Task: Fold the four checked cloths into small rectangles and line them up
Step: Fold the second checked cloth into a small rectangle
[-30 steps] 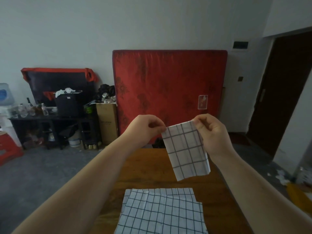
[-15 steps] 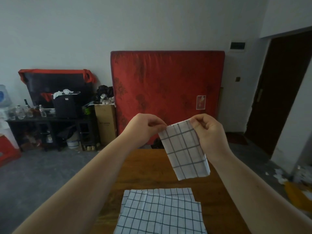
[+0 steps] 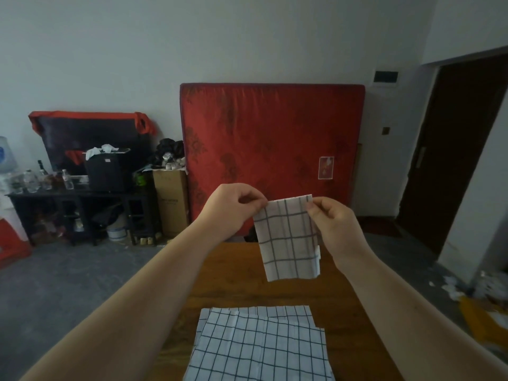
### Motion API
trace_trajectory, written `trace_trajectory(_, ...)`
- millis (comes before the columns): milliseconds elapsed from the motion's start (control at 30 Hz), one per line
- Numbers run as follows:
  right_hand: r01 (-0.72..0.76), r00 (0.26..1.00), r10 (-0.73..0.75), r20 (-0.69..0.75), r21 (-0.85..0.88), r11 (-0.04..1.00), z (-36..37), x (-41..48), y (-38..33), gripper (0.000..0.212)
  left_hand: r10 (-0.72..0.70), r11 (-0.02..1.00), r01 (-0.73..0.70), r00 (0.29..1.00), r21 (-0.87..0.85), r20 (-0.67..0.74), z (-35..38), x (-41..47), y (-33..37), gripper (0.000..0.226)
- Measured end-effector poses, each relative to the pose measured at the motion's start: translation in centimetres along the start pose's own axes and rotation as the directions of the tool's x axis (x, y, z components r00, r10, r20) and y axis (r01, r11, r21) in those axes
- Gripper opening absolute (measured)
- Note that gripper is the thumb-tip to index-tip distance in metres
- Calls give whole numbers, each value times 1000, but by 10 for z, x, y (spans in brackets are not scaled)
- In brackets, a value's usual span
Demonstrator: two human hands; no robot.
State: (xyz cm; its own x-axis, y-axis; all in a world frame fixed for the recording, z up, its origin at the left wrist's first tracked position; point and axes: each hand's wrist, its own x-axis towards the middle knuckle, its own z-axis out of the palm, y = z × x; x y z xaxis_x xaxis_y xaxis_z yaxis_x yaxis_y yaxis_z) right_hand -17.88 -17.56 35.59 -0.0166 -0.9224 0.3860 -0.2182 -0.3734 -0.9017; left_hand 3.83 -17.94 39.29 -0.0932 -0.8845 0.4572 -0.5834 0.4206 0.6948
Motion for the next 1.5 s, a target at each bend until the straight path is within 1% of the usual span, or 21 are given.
trace_trajectory(100, -3, 1000, 2, -25, -46, 999, 1, -2, 2, 16, -8, 1000, 8, 998, 17, 56, -2, -1, -1, 14)
trace_trajectory(167, -12, 999, 11, -36, -46, 999, 0, -3, 2, 16, -9, 997, 1, 995, 73, 103, -4, 0, 0, 14)
trace_trajectory(233, -5, 999, 3, -34, -49, 999, -1, -4, 1, 17, 0, 991, -17, 992, 129, 130, -7, 2, 1, 10)
trace_trajectory(300, 19, 999, -21, -27, -73, 997, -2, -5, -1, 17, 24, 991, -42, 990, 127, 142, -7, 5, 3, 5)
trace_trajectory(433, 77, 997, -75, 21, -117, 990, -1, -9, -10, 15, 109, 987, -130, 973, 91, 203, 4, 7, 21, 21)
trace_trajectory(500, 104, 994, -101, 30, -118, 988, -1, -10, -14, 15, 140, 983, -162, 968, 90, 209, 13, 7, 29, 22)
trace_trajectory(600, 124, 992, -124, 8, -138, 983, -2, -11, -17, 17, 121, 991, -127, 982, 36, 143, 20, 8, 32, 16)
trace_trajectory(733, 87, 996, -84, 25, -148, 985, -4, -13, -12, 17, 30, 999, -28, 996, -24, 85, 21, 11, 31, 9)
trace_trajectory(800, 81, 996, -77, 35, -151, 985, -5, -14, -11, 16, 27, 999, -24, 993, -25, 113, 20, 11, 31, 8)
trace_trajectory(867, 80, 996, -74, 40, -160, 984, -5, -13, -12, 17, 57, 998, -54, 985, -21, 163, 20, 10, 33, 8)
trace_trajectory(933, 79, 996, -73, 43, -151, 985, -4, -13, -12, 16, 61, 998, -55, 983, -39, 172, 22, 10, 33, 9)
trace_trajectory(1000, 78, 996, -72, 47, -160, 984, -3, -13, -12, 16, 29, 998, -23, 990, -53, 135, 22, 10, 34, 10)
trace_trajectory(1133, 102, 994, -85, 68, -320, 942, -4, -13, -6, 15, -83, 990, 83, 997, -113, 6, 18, 13, 30, 13)
trace_trajectory(1200, 116, 993, -94, 78, -363, 925, -6, -14, 0, 15, -122, 985, 114, 991, -131, -48, 12, 15, 27, 13)
trace_trajectory(1333, 132, 991, -113, 69, -422, 897, -13, -15, 13, 16, -157, 982, 140, 978, -124, -138, -7, 20, 16, 17)
trace_trajectory(1400, 118, 993, -106, 51, -444, 888, -17, -13, 19, 18, -186, 975, 157, 965, -160, -186, -18, 22, 9, 18)
trace_trajectory(1500, 66, 998, -67, 15, -454, 888, -22, -9, 24, 21, -206, 967, 157, 946, -200, -251, -32, 22, 4, 11)
